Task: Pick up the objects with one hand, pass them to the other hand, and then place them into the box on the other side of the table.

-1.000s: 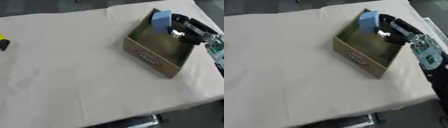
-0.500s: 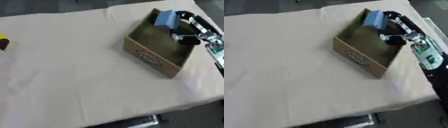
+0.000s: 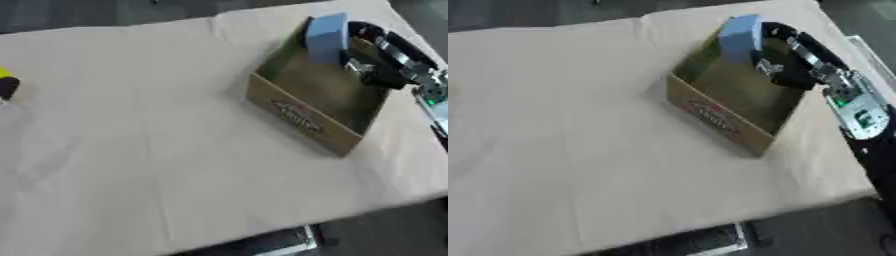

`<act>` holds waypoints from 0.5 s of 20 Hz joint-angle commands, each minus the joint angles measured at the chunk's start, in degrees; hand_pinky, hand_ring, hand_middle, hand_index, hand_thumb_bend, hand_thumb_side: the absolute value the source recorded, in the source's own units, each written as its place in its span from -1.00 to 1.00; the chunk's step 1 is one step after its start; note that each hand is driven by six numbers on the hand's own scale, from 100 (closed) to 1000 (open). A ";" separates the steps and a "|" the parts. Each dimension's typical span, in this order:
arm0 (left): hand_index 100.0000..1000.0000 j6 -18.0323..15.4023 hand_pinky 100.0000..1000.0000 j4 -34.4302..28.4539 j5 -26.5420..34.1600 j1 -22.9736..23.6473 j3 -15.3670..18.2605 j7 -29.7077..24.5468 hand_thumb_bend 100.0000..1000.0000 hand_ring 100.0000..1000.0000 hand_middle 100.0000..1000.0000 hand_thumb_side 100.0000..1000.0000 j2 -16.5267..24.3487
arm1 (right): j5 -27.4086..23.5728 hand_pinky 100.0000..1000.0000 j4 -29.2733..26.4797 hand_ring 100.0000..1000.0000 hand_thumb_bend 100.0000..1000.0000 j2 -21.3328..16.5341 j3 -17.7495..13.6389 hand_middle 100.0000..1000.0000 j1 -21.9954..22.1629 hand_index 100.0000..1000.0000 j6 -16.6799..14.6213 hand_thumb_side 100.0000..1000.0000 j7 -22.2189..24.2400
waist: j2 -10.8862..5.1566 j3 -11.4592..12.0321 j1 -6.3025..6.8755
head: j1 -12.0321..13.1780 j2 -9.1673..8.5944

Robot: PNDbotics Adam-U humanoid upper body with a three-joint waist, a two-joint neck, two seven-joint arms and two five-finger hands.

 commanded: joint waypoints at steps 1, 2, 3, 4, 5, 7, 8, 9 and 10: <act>0.61 -0.05 0.53 -0.65 0.40 -0.66 0.42 0.29 0.21 0.10 0.40 -0.08 1.06 | -0.44 1.00 -0.26 0.92 -1.00 -2.42 -0.79 0.67 -0.87 -0.30 0.36 0.47 -3.46 | -1.16 0.00 0.41 | 0.05 -0.10; 0.61 -0.03 0.53 -0.67 0.46 -0.65 0.45 0.34 0.21 0.10 0.40 -0.08 1.07 | -0.34 1.00 -0.11 0.94 -1.00 -2.42 -0.66 0.66 -0.86 -0.44 0.33 0.37 -3.94 | -1.16 0.02 0.42 | 0.03 -0.10; 0.61 -0.01 0.53 -0.67 0.53 -0.62 0.49 0.40 0.21 0.10 0.40 -0.08 1.10 | -0.41 1.00 0.04 0.96 -1.00 -2.36 -0.52 0.66 -0.82 -0.49 0.29 0.25 -4.06 | -1.15 0.05 0.43 | 0.03 -0.10; 0.61 0.01 0.53 -0.68 0.59 -0.60 0.52 0.45 0.21 0.10 0.40 -0.08 1.13 | -0.52 1.00 0.09 0.99 -1.00 -2.34 -0.38 0.68 -0.76 -0.42 0.14 0.20 -3.77 | -1.13 0.07 0.44 | 0.07 -0.10; 0.61 0.02 0.53 -0.69 0.62 -0.59 0.54 0.49 0.21 0.10 0.40 -0.08 1.15 | -0.28 1.00 0.08 1.00 -1.00 -2.41 -0.22 0.74 -0.69 -0.25 -0.09 0.20 -2.90 | -1.12 0.08 0.44 | 0.13 -0.10; 0.61 0.03 0.53 -0.71 0.64 -0.58 0.58 0.53 0.20 0.10 0.40 -0.08 1.19 | -0.01 1.00 0.38 1.00 -1.00 -2.39 -0.20 0.90 -0.55 0.71 0.13 -0.33 -0.77 | -1.13 0.10 0.42 | 0.17 -0.10; 0.61 0.03 0.53 -0.71 0.65 -0.58 0.60 0.54 0.21 0.10 0.40 -0.08 1.20 | -0.02 1.00 0.53 1.00 -1.00 -2.40 -0.32 0.94 -0.51 0.84 0.64 -0.69 -0.09 | -1.14 0.10 0.42 | 0.20 -0.10; 0.61 0.03 0.53 -0.72 0.67 -0.59 0.60 0.54 0.21 0.10 0.40 -0.08 1.24 | 0.11 1.00 0.65 1.00 -1.00 -2.43 -0.48 0.97 -0.45 0.99 1.44 -0.78 0.22 | -1.14 0.09 0.42 | 0.24 -0.10; 0.61 0.03 0.53 -0.73 0.71 -0.60 0.59 0.51 0.21 0.10 0.40 -0.08 1.30 | 0.39 1.00 0.70 1.00 -1.00 -2.47 -0.58 0.96 -0.36 0.99 2.42 -0.74 0.33 | -1.14 0.09 0.42 | 0.28 -0.10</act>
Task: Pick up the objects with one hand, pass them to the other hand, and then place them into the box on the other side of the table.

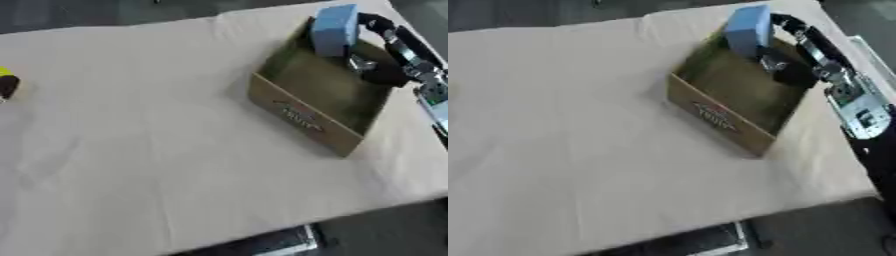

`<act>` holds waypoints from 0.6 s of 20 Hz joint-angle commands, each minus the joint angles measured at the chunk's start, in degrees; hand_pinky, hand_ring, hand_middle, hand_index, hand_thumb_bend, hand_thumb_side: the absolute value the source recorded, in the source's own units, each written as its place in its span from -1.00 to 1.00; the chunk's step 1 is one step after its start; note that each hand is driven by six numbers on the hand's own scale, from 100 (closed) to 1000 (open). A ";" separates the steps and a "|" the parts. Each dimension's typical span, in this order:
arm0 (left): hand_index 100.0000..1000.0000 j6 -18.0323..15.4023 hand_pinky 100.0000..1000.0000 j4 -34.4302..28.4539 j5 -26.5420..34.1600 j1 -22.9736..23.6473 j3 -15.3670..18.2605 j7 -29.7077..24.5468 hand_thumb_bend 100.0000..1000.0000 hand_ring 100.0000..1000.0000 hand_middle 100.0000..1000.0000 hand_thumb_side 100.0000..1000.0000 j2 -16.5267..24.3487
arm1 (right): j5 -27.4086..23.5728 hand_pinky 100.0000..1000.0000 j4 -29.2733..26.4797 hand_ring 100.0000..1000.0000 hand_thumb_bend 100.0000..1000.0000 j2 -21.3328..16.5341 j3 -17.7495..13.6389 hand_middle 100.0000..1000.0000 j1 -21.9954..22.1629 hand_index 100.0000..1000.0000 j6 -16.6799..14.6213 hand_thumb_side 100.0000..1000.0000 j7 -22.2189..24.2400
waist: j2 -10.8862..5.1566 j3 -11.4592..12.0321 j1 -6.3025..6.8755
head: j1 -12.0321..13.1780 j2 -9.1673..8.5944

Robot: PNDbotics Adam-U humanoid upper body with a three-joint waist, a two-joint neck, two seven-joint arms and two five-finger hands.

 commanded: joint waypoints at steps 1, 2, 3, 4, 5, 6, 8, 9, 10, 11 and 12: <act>0.61 -0.04 0.53 -0.74 0.16 -0.61 0.59 0.21 0.21 0.10 0.40 -0.08 1.37 | 0.66 1.00 -0.08 1.00 -1.00 -2.48 -0.71 0.97 -0.15 0.99 2.34 -0.71 1.00 | -1.13 0.03 0.42 | 0.25 -0.10; 0.61 -0.03 0.53 -0.75 0.18 -0.61 0.59 0.19 0.21 0.10 0.40 -0.08 1.42 | 1.14 1.00 -0.05 1.00 -1.00 -2.57 -0.57 0.98 -0.03 0.99 3.08 -0.72 1.41 | -1.14 0.05 0.41 | 0.26 -0.10; 0.61 -0.02 0.53 -0.75 0.19 -0.58 0.59 0.17 0.21 0.10 0.41 -0.08 1.49 | 1.97 1.00 -0.22 0.98 -1.00 -2.70 -0.42 0.97 0.07 0.98 3.39 -0.77 1.98 | -1.16 0.05 0.42 | 0.34 -0.10; 0.61 0.01 0.53 -0.75 0.20 -0.55 0.60 0.14 0.21 0.10 0.40 -0.08 1.57 | 2.69 1.00 -0.40 0.97 -1.00 -2.73 -0.37 0.96 0.16 0.98 3.41 -0.80 2.51 | -1.16 0.03 0.45 | 0.43 -0.10; 0.61 0.05 0.53 -0.74 0.24 -0.49 0.60 0.12 0.21 0.10 0.41 -0.08 1.62 | 3.18 1.00 -0.53 0.97 -1.00 -2.73 -0.39 0.95 0.24 0.98 3.34 -0.80 2.99 | -1.17 0.02 0.48 | 0.47 -0.10; 0.61 0.07 0.53 -0.73 0.27 -0.44 0.62 0.10 0.21 0.10 0.40 -0.08 1.65 | 3.44 1.00 -0.58 0.96 -1.00 -2.73 -0.45 0.94 0.29 0.98 3.27 -0.85 3.36 | -1.19 0.00 0.48 | 0.42 -0.10; 0.61 0.12 0.53 -0.74 0.34 -0.42 0.66 0.13 0.21 0.09 0.40 -0.07 1.65 | 3.71 1.00 -0.86 0.96 -1.00 -2.82 -0.63 0.94 0.25 0.98 2.80 -1.00 3.45 | -1.21 -0.04 0.49 | 0.31 -0.10; 0.61 0.12 0.53 -0.76 0.39 -0.44 0.66 0.15 0.21 0.09 0.40 -0.07 1.65 | 3.62 1.00 -1.09 0.96 -1.00 -2.82 -0.63 0.95 0.25 0.98 2.19 -0.58 3.47 | -1.20 -0.04 0.50 | 0.30 -0.10; 0.61 0.12 0.53 -0.78 0.42 -0.45 0.66 0.17 0.21 0.09 0.40 -0.07 1.66 | 3.15 1.00 -1.32 0.96 -1.00 -2.77 -0.73 0.95 0.27 0.99 1.43 0.25 3.19 | -1.20 -0.04 0.51 | 0.29 -0.10; 0.61 0.13 0.53 -0.79 0.45 -0.44 0.68 0.19 0.21 0.09 0.40 -0.07 1.66 | 2.62 1.00 -1.42 0.96 -1.00 -2.75 -0.82 0.95 0.31 1.00 0.78 0.38 2.84 | -1.20 -0.04 0.52 | 0.32 -0.10; 0.61 0.15 0.53 -0.80 0.48 -0.42 0.70 0.23 0.21 0.09 0.40 -0.07 1.67 | 2.08 1.00 -1.42 0.98 -1.00 -2.74 -0.87 0.96 0.36 1.00 0.29 0.46 2.52 | -1.20 -0.03 0.53 | 0.38 -0.10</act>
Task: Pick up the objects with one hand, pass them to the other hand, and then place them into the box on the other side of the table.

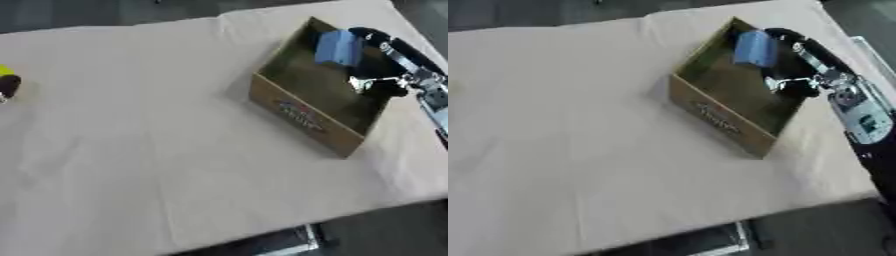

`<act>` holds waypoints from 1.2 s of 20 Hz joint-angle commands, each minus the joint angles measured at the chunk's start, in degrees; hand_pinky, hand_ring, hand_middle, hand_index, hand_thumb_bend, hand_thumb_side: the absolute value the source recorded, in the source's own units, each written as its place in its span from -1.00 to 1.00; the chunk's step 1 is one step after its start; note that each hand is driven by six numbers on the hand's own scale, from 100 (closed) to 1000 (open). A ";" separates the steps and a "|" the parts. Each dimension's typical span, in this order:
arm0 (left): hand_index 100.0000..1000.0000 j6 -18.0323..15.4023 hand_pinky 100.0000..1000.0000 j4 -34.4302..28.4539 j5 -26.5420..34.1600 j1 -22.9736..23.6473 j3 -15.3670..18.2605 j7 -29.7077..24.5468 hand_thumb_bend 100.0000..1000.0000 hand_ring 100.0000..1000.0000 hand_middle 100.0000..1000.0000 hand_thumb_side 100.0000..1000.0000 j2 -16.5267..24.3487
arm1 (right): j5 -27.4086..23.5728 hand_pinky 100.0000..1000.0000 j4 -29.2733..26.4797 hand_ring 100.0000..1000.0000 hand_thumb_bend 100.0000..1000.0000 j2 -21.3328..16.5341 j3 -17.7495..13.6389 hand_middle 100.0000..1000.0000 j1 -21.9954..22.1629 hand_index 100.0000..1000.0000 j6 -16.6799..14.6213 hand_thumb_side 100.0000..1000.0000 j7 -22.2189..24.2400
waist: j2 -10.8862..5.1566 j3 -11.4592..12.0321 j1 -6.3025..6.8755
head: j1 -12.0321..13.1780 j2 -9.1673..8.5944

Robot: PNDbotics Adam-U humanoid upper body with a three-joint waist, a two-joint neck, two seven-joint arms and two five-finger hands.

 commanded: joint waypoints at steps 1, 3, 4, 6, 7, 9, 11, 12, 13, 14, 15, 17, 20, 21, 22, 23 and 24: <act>0.61 0.13 0.53 -0.81 0.18 -0.45 0.71 0.25 0.22 0.09 0.41 -0.07 1.63 | -1.32 1.00 -1.14 1.00 -1.00 -2.32 -0.82 0.99 -0.49 1.00 -1.63 0.51 -0.63 | -1.21 -0.02 0.54 | 0.16 -0.10; 0.61 0.12 0.53 -0.85 0.21 -0.49 0.69 0.25 0.22 0.09 0.41 -0.07 1.63 | -3.05 1.00 -0.61 1.00 -1.00 -2.17 -0.46 1.00 -0.32 1.00 -1.79 0.46 0.33 | -1.23 0.06 0.54 | 0.02 -0.10; 0.61 0.13 0.53 -0.85 0.20 -0.49 0.68 0.24 0.22 0.09 0.41 -0.07 1.64 | -4.60 1.00 -0.27 1.00 -1.00 -2.12 -0.34 1.00 -0.31 1.00 -1.61 0.44 1.38 | -1.24 0.08 0.53 | -0.06 -0.10; 0.60 0.18 0.53 -0.84 0.17 -0.43 0.70 0.26 0.22 0.09 0.41 -0.07 1.69 | -5.72 1.00 -0.03 1.00 -1.00 -2.50 -0.83 1.00 -0.35 1.00 -0.99 -0.36 2.41 | -1.27 0.05 0.51 | -0.16 -0.10; 0.60 0.21 0.53 -0.84 0.17 -0.41 0.71 0.27 0.22 0.09 0.41 -0.07 1.72 | -4.79 1.00 0.00 1.00 -1.00 -2.76 -1.12 1.00 -0.34 1.00 -0.25 -0.72 2.06 | -1.27 0.05 0.51 | -0.14 -0.10; 0.60 0.24 0.53 -0.85 0.18 -0.43 0.69 0.27 0.22 0.09 0.41 -0.07 1.74 | -1.08 1.00 -0.21 1.00 -1.00 -3.04 -1.17 1.00 -0.36 1.00 1.41 -0.63 0.87 | -1.26 0.07 0.54 | -0.03 -0.10; 0.60 0.28 0.53 -0.87 0.19 -0.46 0.69 0.27 0.22 0.09 0.40 -0.07 1.73 | 1.59 1.00 -0.62 1.00 -1.00 -2.86 -0.93 0.94 -0.41 0.80 2.36 -0.74 -0.44 | -1.22 0.10 0.59 | 0.08 -0.10; 0.60 0.31 0.53 -0.87 0.20 -0.45 0.70 0.28 0.22 0.09 0.40 -0.07 1.72 | 1.77 1.00 -0.71 1.00 -1.00 -2.70 -0.80 0.92 -0.39 0.71 2.72 -0.78 -1.05 | -1.20 0.09 0.60 | 0.13 -0.10; 0.60 0.34 0.53 -0.86 0.22 -0.42 0.70 0.29 0.22 0.09 0.40 -0.07 1.72 | 1.34 1.00 -0.81 0.99 -1.00 -2.60 -0.76 0.91 -0.41 0.66 3.10 -0.80 -1.81 | -1.18 0.08 0.60 | 0.18 -0.10; 0.60 0.36 0.53 -0.86 0.25 -0.39 0.68 0.29 0.22 0.09 0.40 -0.06 1.71 | 0.75 1.00 -1.03 0.98 -1.00 -2.55 -0.84 0.89 -0.46 0.64 3.39 -0.84 -2.90 | -1.15 0.06 0.61 | 0.18 -0.10; 0.60 0.37 0.53 -0.85 0.28 -0.36 0.66 0.30 0.22 0.09 0.40 -0.06 1.70 | 0.31 1.00 -1.31 0.98 -1.00 -2.56 -0.86 0.89 -0.47 0.66 3.54 -0.90 -3.97 | -1.13 0.05 0.62 | 0.19 -0.10; 0.60 0.39 0.53 -0.85 0.37 -0.34 0.62 0.32 0.22 0.09 0.40 -0.06 1.70 | 0.14 1.00 -1.84 0.99 -1.00 -2.64 -0.58 0.89 -0.44 0.69 2.96 -0.89 -4.86 | -1.10 0.09 0.63 | 0.26 -0.10; 0.60 0.33 0.53 -1.04 0.55 -0.46 0.46 0.22 0.22 0.10 0.41 -0.06 2.02 | 0.68 1.00 -2.00 1.00 -1.00 -2.77 -0.24 0.92 -0.36 0.76 0.86 0.18 -4.39 | -0.97 0.22 0.53 | -0.07 -0.10; 0.60 0.37 0.53 -1.05 0.60 -0.49 0.37 0.08 0.22 0.10 0.41 -0.06 2.38 | 0.90 1.00 -1.85 1.00 -1.00 -2.87 -0.21 0.93 -0.34 0.80 0.12 -0.07 -4.34 | -0.99 0.18 0.48 | -0.13 -0.10; 0.60 0.44 0.53 -1.05 0.61 -0.54 0.30 -0.08 0.22 0.10 0.41 -0.06 2.75 | 1.46 1.00 -1.63 1.00 -1.00 -2.99 -0.18 0.95 -0.31 0.84 -0.55 -0.84 -4.13 | -1.01 0.12 0.40 | -0.19 -0.10; 0.60 0.51 0.53 -1.07 0.60 -0.61 0.28 -0.20 0.23 0.10 0.41 -0.06 3.05 | 2.42 1.00 -1.36 1.00 -1.00 -3.08 -0.13 0.97 -0.28 0.88 -1.03 -1.00 -3.54 | -1.02 0.07 0.30 | -0.20 -0.10; 0.60 0.58 0.53 -1.09 0.59 -0.65 0.31 -0.26 0.22 0.10 0.41 -0.06 3.25 | 3.33 1.00 -1.06 1.00 -1.00 -3.12 -0.14 0.99 -0.30 0.91 -1.20 -0.85 -2.97 | -1.06 0.02 0.21 | -0.07 -0.10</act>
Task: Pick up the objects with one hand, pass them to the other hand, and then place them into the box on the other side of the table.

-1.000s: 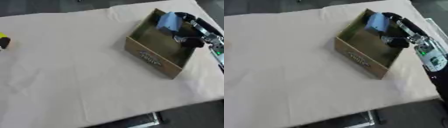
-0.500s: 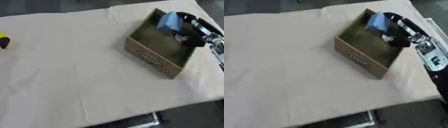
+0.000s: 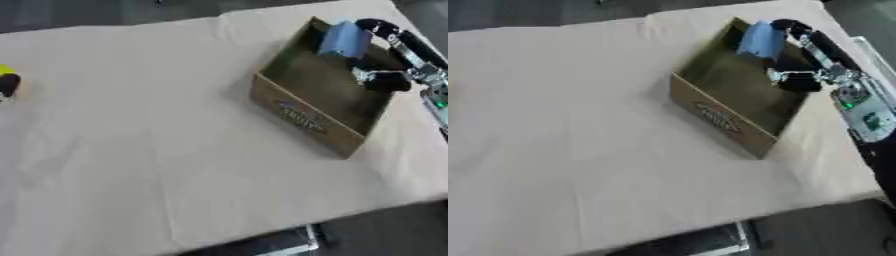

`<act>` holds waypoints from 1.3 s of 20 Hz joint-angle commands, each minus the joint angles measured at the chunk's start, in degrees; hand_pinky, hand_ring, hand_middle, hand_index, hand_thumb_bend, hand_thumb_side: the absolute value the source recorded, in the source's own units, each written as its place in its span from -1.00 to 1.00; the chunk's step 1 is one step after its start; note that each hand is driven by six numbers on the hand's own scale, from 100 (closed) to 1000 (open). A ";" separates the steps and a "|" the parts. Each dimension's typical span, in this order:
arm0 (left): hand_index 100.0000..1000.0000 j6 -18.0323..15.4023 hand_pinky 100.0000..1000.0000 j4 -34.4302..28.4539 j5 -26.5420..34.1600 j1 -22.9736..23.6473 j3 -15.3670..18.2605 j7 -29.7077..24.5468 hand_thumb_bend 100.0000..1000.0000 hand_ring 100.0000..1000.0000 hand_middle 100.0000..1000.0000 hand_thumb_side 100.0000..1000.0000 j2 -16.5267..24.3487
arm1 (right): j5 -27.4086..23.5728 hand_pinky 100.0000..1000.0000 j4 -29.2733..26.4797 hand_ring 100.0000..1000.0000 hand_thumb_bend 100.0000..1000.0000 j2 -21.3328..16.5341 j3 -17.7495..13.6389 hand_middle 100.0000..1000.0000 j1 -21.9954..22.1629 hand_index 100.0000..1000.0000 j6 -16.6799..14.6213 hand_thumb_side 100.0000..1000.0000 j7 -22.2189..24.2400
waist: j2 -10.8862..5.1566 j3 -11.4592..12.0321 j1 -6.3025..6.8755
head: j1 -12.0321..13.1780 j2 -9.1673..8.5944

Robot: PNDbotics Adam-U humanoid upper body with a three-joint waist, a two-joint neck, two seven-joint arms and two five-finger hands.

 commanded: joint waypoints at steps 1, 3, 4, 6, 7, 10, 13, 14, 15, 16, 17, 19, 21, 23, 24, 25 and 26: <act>0.60 0.18 0.53 -1.06 0.14 -0.71 0.36 -0.27 0.22 0.10 0.41 -0.06 2.48 | 2.33 1.00 -0.04 1.00 -1.00 -2.60 -0.31 1.00 -0.40 0.94 -0.88 -0.52 1.04 | -1.12 -0.13 0.15 | 0.12 -0.10; 0.60 0.25 0.53 -1.03 0.12 -0.59 0.35 -0.37 0.22 0.10 0.41 -0.06 2.60 | 3.24 1.00 0.37 1.00 -1.00 -2.56 -0.38 1.00 -0.44 1.00 -0.04 -0.47 0.66 | -1.23 -0.17 0.11 | 0.12 -0.10; 0.60 0.26 0.53 -1.00 0.15 -0.47 0.33 -0.41 0.22 0.10 0.41 -0.05 2.61 | 3.55 1.00 0.41 1.00 -1.00 -2.53 -0.25 1.00 -0.46 1.00 0.20 -0.46 0.49 | -1.27 -0.15 0.12 | 0.01 -0.10; 0.60 0.31 0.53 -0.93 0.28 -0.21 0.26 -0.48 0.22 0.10 0.41 -0.05 2.64 | 4.05 1.00 0.41 1.00 -1.00 -2.46 0.17 1.00 -0.43 1.00 0.20 -0.45 0.50 | -1.34 -0.13 0.14 | -0.17 -0.10; 0.60 0.32 0.53 -0.90 0.33 -0.14 0.24 -0.47 0.22 0.10 0.41 -0.05 2.62 | 4.21 1.00 0.43 1.00 -1.00 -2.39 0.31 1.00 -0.35 1.00 -0.05 -0.45 0.64 | -1.37 -0.13 0.13 | -0.18 -0.10; 0.60 0.28 0.53 -0.85 0.45 -0.11 0.14 -0.51 0.22 0.10 0.41 -0.04 2.58 | 4.14 1.00 0.46 1.00 -1.00 -2.15 0.59 1.00 -0.04 1.00 -2.05 -0.54 1.87 | -1.40 -0.14 0.10 | -0.41 -0.10; 0.60 0.28 0.53 -0.82 0.46 -0.16 0.13 -0.52 0.22 0.10 0.41 -0.04 2.59 | 4.61 1.00 0.31 1.00 -1.00 -2.12 0.53 1.00 0.11 1.00 -3.88 -0.40 2.65 | -1.39 -0.13 0.07 | -0.35 -0.10; 0.60 0.29 0.53 -0.82 0.46 -0.16 0.13 -0.50 0.22 0.10 0.41 -0.04 2.59 | 4.93 1.00 0.18 1.00 -1.00 -2.12 0.57 1.00 0.15 1.00 -4.51 -0.45 2.69 | -1.37 -0.13 0.06 | -0.30 -0.10; 0.60 0.30 0.53 -0.81 0.48 -0.12 0.13 -0.49 0.22 0.10 0.41 -0.03 2.59 | 5.10 1.00 0.09 1.00 -1.00 -2.06 0.71 1.00 0.22 1.00 -5.25 -0.80 2.79 | -1.35 -0.12 0.04 | -0.28 -0.10; 0.60 0.31 0.53 -0.78 0.53 -0.05 0.11 -0.48 0.22 0.10 0.41 -0.03 2.60 | 5.22 1.00 0.08 1.00 -1.00 -2.01 0.92 1.00 0.31 1.00 -6.21 -1.00 3.15 | -1.34 -0.11 0.03 | -0.27 -0.10; 0.60 0.33 0.53 -0.76 0.58 0.01 0.11 -0.46 0.21 0.10 0.41 -0.03 2.61 | 5.20 1.00 0.19 1.00 -1.00 -1.95 1.07 1.00 0.40 1.00 -7.32 -0.68 3.72 | -1.33 -0.10 0.02 | -0.25 -0.10; 0.60 0.34 0.53 -0.75 0.66 0.07 0.15 -0.40 0.21 0.10 0.41 -0.03 2.61 | 4.52 1.00 0.57 1.00 -1.00 -1.84 1.04 1.00 0.53 1.00 -9.31 0.05 4.48 | -1.31 -0.07 0.01 | -0.28 -0.10; 0.60 0.34 0.53 -0.73 0.70 0.09 0.14 -0.40 0.21 0.10 0.41 -0.03 2.66 | 3.59 1.00 0.80 1.00 -1.00 -1.83 1.00 1.00 0.52 1.00 -10.63 0.51 4.72 | -1.30 -0.07 -0.01 | -0.32 -0.10; 0.60 0.35 0.53 -0.72 0.71 0.11 0.15 -0.42 0.22 0.10 0.41 -0.03 2.70 | 3.15 1.00 0.98 1.00 -1.00 -1.95 1.07 1.00 0.50 1.00 -11.41 0.58 5.03 | -1.29 -0.06 0.00 | -0.44 -0.10; 0.60 0.38 0.53 -0.71 0.73 0.14 0.17 -0.41 0.22 0.10 0.41 -0.03 2.74 | 3.13 1.00 1.14 1.00 -1.00 -2.00 1.06 1.00 0.51 1.00 -11.61 0.59 5.21 | -1.29 -0.07 0.01 | -0.45 -0.10; 0.60 0.39 0.53 -0.71 0.76 0.18 0.19 -0.40 0.21 0.10 0.41 -0.02 2.77 | 3.15 1.00 1.33 1.00 -1.00 -2.04 1.02 1.00 0.56 1.00 -11.73 0.59 5.37 | -1.29 -0.09 0.03 | -0.40 -0.10; 0.60 0.41 0.53 -0.72 0.80 0.21 0.21 -0.40 0.21 0.10 0.41 -0.02 2.80 | 3.15 1.00 1.51 1.00 -1.00 -2.07 0.94 1.00 0.62 1.00 -11.79 0.58 5.53 | -1.27 -0.11 0.05 | -0.39 -0.10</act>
